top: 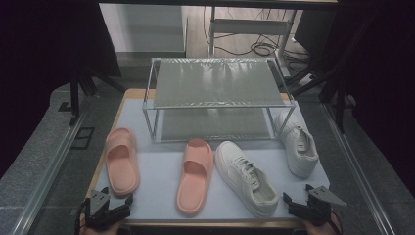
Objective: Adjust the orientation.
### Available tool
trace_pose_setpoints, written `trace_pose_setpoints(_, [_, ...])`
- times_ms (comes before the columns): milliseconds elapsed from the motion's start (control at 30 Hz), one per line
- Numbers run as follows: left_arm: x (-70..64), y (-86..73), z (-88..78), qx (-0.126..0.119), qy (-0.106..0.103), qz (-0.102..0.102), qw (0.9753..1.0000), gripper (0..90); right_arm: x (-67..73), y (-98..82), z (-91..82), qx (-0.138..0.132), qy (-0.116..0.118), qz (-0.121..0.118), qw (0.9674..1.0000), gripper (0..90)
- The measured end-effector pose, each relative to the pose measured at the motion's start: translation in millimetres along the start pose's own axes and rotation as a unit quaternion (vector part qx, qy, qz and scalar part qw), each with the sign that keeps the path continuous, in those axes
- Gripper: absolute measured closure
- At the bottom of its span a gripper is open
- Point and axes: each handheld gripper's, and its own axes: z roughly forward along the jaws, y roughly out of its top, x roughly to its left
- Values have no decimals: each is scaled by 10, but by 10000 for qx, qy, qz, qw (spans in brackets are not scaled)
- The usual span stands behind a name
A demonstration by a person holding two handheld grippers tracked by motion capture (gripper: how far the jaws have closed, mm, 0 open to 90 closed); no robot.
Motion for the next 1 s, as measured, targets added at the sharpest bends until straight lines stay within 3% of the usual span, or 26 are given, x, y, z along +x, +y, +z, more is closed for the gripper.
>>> trace_pose_setpoints(233, [6, 0, 1, -10, -22, -18, 10000, 104, -2, -3, 5, -21, 36, 3, 10000, 41])
trace_pose_setpoints(267, [6, 1, 0, -1, -24, -23, 10000, 106, 0, 2, 17, 34, 124, -50, 9999, 0])
trace_pose_setpoints(1000, [20, 34, -107, 206, -160, -27, 9997, 134, 7, 2, 24, 47, 118, -80, 9999, 0])
